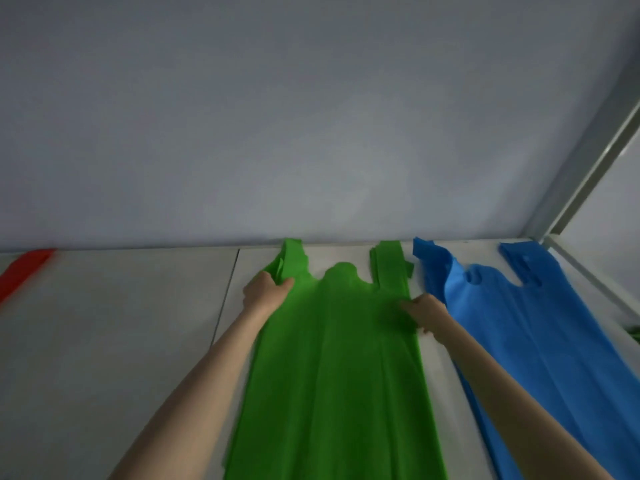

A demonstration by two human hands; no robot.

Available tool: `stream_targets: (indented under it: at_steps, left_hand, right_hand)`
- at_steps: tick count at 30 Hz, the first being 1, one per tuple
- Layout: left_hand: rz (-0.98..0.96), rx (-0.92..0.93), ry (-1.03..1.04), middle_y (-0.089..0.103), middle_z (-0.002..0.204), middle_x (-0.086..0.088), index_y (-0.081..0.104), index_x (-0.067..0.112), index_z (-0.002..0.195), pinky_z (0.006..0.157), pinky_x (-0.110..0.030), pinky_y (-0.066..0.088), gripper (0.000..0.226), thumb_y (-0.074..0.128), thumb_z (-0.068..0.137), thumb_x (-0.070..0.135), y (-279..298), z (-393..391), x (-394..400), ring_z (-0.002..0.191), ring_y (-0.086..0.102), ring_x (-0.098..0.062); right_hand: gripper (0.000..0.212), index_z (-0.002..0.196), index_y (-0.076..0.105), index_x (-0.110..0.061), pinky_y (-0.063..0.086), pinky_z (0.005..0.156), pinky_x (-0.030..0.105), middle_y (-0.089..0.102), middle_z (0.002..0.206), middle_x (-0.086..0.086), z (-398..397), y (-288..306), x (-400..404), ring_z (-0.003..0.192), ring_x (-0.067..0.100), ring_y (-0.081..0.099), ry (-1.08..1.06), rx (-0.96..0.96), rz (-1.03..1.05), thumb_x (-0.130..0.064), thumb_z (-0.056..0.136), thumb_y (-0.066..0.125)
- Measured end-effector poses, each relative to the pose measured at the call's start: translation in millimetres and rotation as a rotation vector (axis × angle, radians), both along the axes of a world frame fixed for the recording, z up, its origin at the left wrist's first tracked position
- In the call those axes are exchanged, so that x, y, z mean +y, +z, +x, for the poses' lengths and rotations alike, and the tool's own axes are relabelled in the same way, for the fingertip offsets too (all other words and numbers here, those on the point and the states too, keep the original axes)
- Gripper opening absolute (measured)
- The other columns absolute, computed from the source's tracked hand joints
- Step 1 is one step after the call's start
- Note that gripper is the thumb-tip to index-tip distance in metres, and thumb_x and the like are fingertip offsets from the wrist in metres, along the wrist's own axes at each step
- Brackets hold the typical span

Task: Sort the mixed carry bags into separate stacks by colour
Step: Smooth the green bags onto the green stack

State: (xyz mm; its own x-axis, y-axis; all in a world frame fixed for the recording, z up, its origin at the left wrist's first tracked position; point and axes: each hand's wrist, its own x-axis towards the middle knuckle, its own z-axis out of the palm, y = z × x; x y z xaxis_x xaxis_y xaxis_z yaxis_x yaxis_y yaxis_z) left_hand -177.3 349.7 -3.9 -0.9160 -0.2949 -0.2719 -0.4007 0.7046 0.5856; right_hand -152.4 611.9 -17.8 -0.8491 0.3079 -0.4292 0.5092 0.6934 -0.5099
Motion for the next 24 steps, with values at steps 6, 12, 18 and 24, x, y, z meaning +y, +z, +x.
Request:
stream_targets:
  at_steps: [6,12,18,24]
  left_hand:
    - [0.303,0.009,-0.014,0.065,0.122,-0.020,0.064,0.000,0.118,0.099,-0.038,0.049,0.056,0.062,0.085,0.044,-1.5,-32.8,0.9,0.113,0.063,-0.030]
    - [0.370,0.104,-0.127,0.064,0.122,-0.020,0.057,0.002,0.123,0.092,-0.034,0.049,0.039,0.058,0.084,0.007,1.1,-47.0,5.2,0.110,0.063,-0.032]
    - [0.354,0.277,-0.049,0.063,0.118,-0.022,0.056,0.004,0.121,0.084,-0.037,0.048,0.034,0.049,0.087,0.005,-3.8,-38.3,4.0,0.108,0.061,-0.036]
    - [0.078,-0.013,0.081,0.034,0.146,-0.024,0.032,-0.002,0.141,0.107,-0.040,0.036,0.060,0.053,0.094,0.029,-18.8,-36.8,5.1,0.136,0.034,-0.037]
  right_hand:
    - [0.051,0.126,0.043,0.007,0.037,0.046,0.019,0.045,0.064,0.004,43.6,15.3,-9.6,0.052,0.011,0.043,0.073,-0.107,0.041,-0.034,0.096,0.044]
    - [0.055,0.132,0.035,0.000,0.048,0.065,0.027,0.053,0.105,0.014,74.8,5.9,-16.9,0.076,0.018,0.054,0.069,-0.043,0.040,-0.033,0.092,0.053]
    - [0.050,0.129,0.041,0.001,0.045,0.083,0.031,0.052,0.126,0.016,88.8,5.4,-24.4,0.090,0.018,0.046,-0.013,-0.003,0.005,-0.028,0.091,0.056]
    - [0.048,0.131,0.038,-0.001,0.042,0.072,0.028,0.051,0.125,0.016,92.7,6.7,-25.7,0.088,0.020,0.050,-0.104,0.005,-0.031,-0.025,0.092,0.054]
